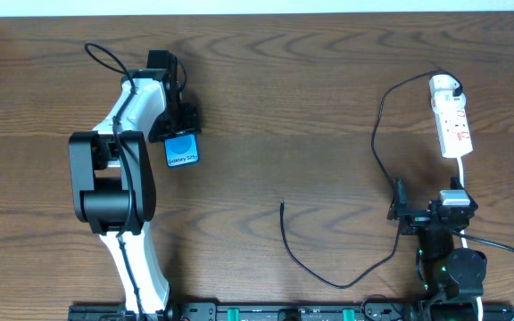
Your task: Plug charger to phone and switch on socket
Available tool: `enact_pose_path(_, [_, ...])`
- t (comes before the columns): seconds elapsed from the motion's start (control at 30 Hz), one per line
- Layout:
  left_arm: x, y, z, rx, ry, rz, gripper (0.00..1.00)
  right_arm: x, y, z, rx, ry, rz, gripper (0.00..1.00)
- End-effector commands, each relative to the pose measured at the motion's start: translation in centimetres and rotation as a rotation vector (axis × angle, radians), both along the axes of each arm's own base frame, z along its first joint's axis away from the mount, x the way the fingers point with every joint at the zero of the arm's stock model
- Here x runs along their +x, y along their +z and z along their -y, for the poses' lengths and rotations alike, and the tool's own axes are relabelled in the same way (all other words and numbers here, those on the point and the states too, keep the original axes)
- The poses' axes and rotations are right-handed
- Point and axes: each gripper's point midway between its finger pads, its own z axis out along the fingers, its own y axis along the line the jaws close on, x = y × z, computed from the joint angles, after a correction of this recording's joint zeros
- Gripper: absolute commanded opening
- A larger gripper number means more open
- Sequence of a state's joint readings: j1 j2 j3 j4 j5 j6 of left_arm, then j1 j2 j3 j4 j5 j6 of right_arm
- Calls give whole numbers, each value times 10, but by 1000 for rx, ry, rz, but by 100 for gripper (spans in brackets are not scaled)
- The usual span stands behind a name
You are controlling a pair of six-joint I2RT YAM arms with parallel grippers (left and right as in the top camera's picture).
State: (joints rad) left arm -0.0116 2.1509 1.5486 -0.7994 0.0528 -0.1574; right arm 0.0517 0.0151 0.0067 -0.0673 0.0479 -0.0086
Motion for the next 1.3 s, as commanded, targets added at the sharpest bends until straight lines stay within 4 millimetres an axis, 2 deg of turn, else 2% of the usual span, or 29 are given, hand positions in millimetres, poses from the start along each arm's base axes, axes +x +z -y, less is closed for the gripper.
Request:
enact_pose_path(0.0, [-4, -8, -2, 12, 0, -20, 50, 0, -1, -2, -8, 10, -3, 99])
enact_pose_path(0.13, [-4, -8, -2, 12, 1, -20, 44, 0, -1, -2, -8, 10, -3, 99])
enact_pose_path(0.47, [-5, -7, -2, 12, 0, -27, 14, 0, -1, -2, -8, 10, -3, 99])
enact_pose_path(0.57, [-5, -7, -2, 12, 0, -26, 8, 0, -1, -2, -8, 10, -3, 99])
enact_pose_path(1.27, [-1, 20, -9, 53, 4, 22, 8, 0, -1, -2, -8, 11, -3, 99])
